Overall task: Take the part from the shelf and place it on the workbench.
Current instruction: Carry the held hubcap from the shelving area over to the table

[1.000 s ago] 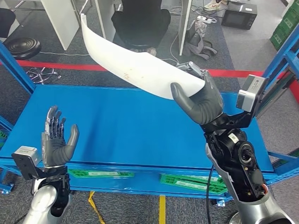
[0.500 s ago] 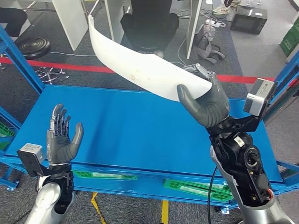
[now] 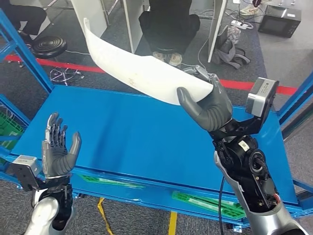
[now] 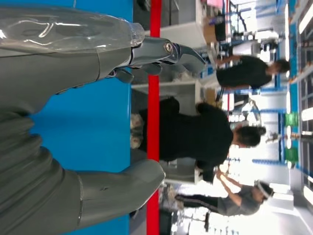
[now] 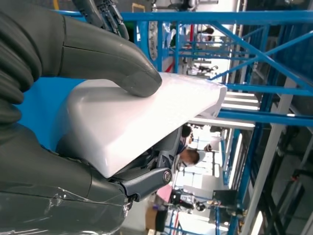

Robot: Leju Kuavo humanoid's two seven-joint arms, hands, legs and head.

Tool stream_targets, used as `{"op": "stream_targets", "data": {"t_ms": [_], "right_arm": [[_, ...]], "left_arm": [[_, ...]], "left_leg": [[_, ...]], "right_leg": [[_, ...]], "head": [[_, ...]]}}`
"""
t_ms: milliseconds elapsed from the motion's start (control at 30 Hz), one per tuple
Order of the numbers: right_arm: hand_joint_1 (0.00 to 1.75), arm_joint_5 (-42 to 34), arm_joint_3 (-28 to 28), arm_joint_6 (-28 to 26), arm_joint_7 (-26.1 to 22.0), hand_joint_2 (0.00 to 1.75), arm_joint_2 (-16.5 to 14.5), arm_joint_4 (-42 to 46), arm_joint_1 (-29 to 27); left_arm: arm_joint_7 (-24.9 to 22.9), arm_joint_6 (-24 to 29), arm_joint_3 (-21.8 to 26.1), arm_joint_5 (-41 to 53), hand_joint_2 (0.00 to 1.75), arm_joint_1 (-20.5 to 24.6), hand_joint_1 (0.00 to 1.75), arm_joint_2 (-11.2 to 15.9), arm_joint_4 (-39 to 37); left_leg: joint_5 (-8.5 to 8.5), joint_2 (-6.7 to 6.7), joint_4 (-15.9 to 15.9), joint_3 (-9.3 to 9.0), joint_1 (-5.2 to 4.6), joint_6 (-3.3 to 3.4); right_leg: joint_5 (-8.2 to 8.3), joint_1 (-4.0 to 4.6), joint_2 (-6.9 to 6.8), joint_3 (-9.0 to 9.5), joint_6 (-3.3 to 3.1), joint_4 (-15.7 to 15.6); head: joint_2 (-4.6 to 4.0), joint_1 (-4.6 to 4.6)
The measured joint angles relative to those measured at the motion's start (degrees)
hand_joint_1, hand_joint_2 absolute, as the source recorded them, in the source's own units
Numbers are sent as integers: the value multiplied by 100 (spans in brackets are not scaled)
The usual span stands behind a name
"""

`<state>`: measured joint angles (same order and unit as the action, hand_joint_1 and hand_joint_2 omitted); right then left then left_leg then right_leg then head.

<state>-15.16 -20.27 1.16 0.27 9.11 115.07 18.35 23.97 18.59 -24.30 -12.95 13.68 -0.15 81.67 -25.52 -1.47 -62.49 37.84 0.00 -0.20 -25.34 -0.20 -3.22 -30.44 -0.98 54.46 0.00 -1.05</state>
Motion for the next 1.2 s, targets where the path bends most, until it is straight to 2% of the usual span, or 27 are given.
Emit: {"op": "stream_targets", "data": {"t_ms": [67,100,167,233,267,333,367,400,433,467,533,567,600,667,700,767,800,833,867,900,933,967,1000,1033,1100,1133,1200], "right_arm": [[175,-10,-8,-9,16,175,1,24,7],[175,-16,-15,-10,24,175,1,31,10],[175,-36,-34,-9,40,175,1,38,17],[175,-84,-51,17,47,175,2,39,27],[175,-110,-58,42,47,175,2,39,32],[175,-165,-88,113,43,175,2,35,33],[175,-196,-115,152,41,175,2,30,31],[175,-236,-145,197,38,175,2,21,29],[175,-279,-173,239,33,175,2,12,29],[175,-309,-196,273,29,175,2,2,30],[175,-340,-228,320,21,175,2,-12,34],[175,-347,-244,335,17,175,2,-18,37],[175,-365,-264,351,12,175,2,-25,39],[175,-417,-306,379,5,175,2,-44,39],[175,-444,-326,391,2,175,2,-52,42],[175,-494,-356,410,-6,175,2,-60,51],[175,-518,-370,419,-9,175,2,-62,54],[175,-541,-385,432,-11,175,2,-65,51],[175,-562,-403,444,-11,175,2,-70,46],[175,-583,-425,457,-10,175,2,-79,40],[175,-604,-448,468,-10,175,2,-87,36],[175,-622,-468,473,-9,175,2,-96,35],[175,-632,-483,478,-9,175,2,-102,35],[175,-635,-493,481,-8,175,2,-104,35],[175,-638,-515,498,-7,175,2,-107,41],[175,-640,-532,512,-7,175,1,-107,43],[175,-645,-576,545,-7,175,0,-108,45]], "left_arm": [[-11,8,-2,10,175,19,0,-2,47],[-17,15,-3,14,175,27,0,-2,65],[-34,33,-7,21,175,29,0,-1,91],[-56,53,-8,34,175,33,0,-1,118],[-65,60,-10,43,175,38,0,-2,130],[-77,75,-19,55,175,40,0,-4,138],[-80,81,-24,58,175,34,0,-4,138],[-83,87,-27,60,175,29,0,-3,138],[-86,93,-28,61,175,25,0,-3,141],[-88,98,-28,63,175,24,0,-2,147],[-89,104,-28,66,175,28,0,-2,162],[-88,107,-29,68,175,30,0,-2,172],[-87,111,-30,68,175,30,0,-2,180],[-81,122,-32,67,175,21,0,1,200],[-75,126,-32,67,175,13,0,4,209],[-61,130,-33,68,175,17,0,15,230],[-54,128,-33,69,175,21,0,18,237],[-51,125,-34,68,175,23,0,20,242],[-49,120,-34,67,175,15,0,20,243],[-48,115,-35,65,175,0,0,22,243],[-48,111,-35,63,175,-14,0,24,243],[-47,107,-35,61,175,-23,0,27,244],[-46,103,-35,60,175,-28,0,29,244],[-42,99,-35,60,175,-26,0,30,245],[-29,87,-35,59,175,-20,0,27,247],[-20,81,-35,58,175,-17,0,25,248],[-4,64,-35,58,175,-15,0,21,252]], "left_leg": [[228,-211,721,-371,-68,77],[243,-247,841,-424,-94,94],[263,-109,870,-418,-88,109],[285,13,904,-443,-49,142],[294,74,918,-459,-27,160],[292,205,917,-464,-18,181],[291,279,915,-465,-17,184],[290,358,913,-469,-16,184],[288,441,909,-477,-14,181],[282,529,902,-490,-10,172],[268,690,877,-492,-4,139],[270,765,862,-466,4,108],[281,835,853,-430,18,74],[322,988,860,-371,43,-6],[317,961,846,-357,43,-32],[152,646,555,-205,13,-71],[-17,427,218,-29,12,-86],[-204,287,-213,208,15,-108],[-351,230,-626,437,30,-129],[-409,210,-891,591,43,-145],[-364,199,-938,628,56,-157],[-219,175,-732,527,67,-163],[-23,107,-334,313,75,-164],[143,-39,124,62,73,-165],[315,-226,733,-271,52,-125],[313,-245,825,-318,34,-96],[303,-94,832,-323,18,-19]], "right_leg": [[-34,36,-93,23,28,4],[-50,48,-141,30,48,4],[-80,57,-231,42,97,2],[-230,39,-103,-27,155,192],[-392,25,27,-147,183,474],[-768,3,242,-529,222,1312],[-871,-3,277,-704,237,1655],[-866,-12,291,-797,246,1805],[-741,-24,301,-773,249,1710],[-515,-40,339,-640,247,1381],[-102,-89,625,-280,238,529],[-4,-103,767,-146,232,236],[9,-105,863,-83,221,99],[-1,-92,786,-36,180,55],[11,-96,709,-14,150,27],[31,-108,534,41,82,-36],[30,-97,443,54,54,-54],[24,-83,350,55,33,-58],[15,-73,260,51,19,-58],[7,-67,172,50,14,-58],[-1,-64,89,51,15,-58],[-12,-64,12,58,23,-57],[-27,-63,-60,72,39,-57],[-49,-48,-122,87,63,-54],[-98,-7,-219,120,121,-49],[-118,11,-265,136,150,-51],[-160,-2,-359,173,210,-57]], "head": [[0,-3],[0,-7],[0,-16],[0,-33],[0,-61],[0,-124],[0,-145],[0,-156],[0,-165],[0,-177],[0,-206],[0,-210],[0,-212],[0,-212],[0,-210],[0,-143],[0,-102],[0,-62],[0,-43],[0,-36],[0,-30],[0,-22],[0,-14],[0,-5],[0,-6],[0,-21],[0,-61]]}}
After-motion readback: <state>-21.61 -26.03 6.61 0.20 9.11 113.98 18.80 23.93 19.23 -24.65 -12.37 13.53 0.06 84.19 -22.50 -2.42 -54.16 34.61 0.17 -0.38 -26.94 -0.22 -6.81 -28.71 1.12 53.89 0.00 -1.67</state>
